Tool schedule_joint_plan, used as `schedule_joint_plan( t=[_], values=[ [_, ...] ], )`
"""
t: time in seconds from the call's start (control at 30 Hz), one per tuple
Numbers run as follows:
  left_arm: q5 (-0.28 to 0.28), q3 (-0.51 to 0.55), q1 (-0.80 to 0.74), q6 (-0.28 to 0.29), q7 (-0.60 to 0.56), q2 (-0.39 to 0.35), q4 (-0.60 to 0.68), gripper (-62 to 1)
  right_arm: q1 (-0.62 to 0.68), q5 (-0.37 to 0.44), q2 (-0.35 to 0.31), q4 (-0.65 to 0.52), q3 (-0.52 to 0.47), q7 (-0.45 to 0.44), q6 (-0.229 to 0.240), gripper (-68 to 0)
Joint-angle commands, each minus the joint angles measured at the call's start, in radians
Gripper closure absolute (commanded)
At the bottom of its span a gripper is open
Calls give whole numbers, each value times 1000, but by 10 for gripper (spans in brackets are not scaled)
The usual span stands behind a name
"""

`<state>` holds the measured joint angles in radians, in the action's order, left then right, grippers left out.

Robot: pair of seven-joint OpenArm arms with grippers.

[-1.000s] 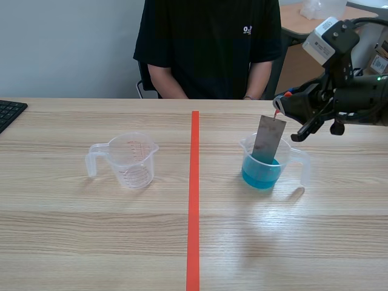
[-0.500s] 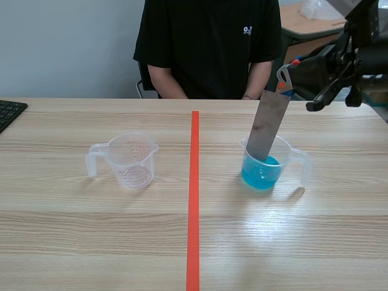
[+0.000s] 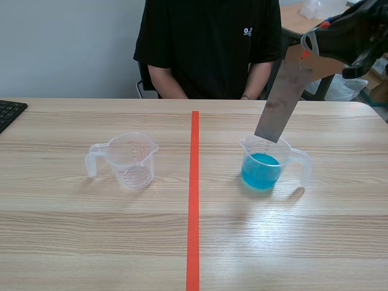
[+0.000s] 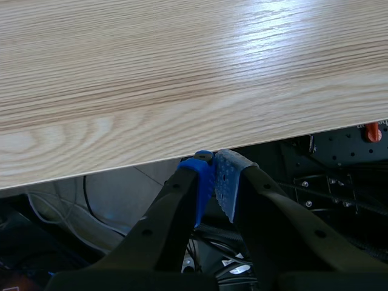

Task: Do the redox reaction experiment.
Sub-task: 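Raise the plate and point at it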

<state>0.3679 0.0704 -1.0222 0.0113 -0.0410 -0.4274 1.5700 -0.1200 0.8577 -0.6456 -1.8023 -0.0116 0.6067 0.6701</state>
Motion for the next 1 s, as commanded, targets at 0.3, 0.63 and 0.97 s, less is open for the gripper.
schedule_joint_plan(
  t=[0.3,0.63,0.97],
  values=[
    [3,-3,-11,2,-13,-3,6,-44,3,56,-16,-106,-67,32,-3,-15],
    [3,-3,-11,2,-13,-3,6,-44,3,56,-16,-108,-69,35,-3,-15],
    [3,-3,-11,3,-14,-12,6,-44,3,56,-16,-108,-69,35,-3,-15]
  ],
)
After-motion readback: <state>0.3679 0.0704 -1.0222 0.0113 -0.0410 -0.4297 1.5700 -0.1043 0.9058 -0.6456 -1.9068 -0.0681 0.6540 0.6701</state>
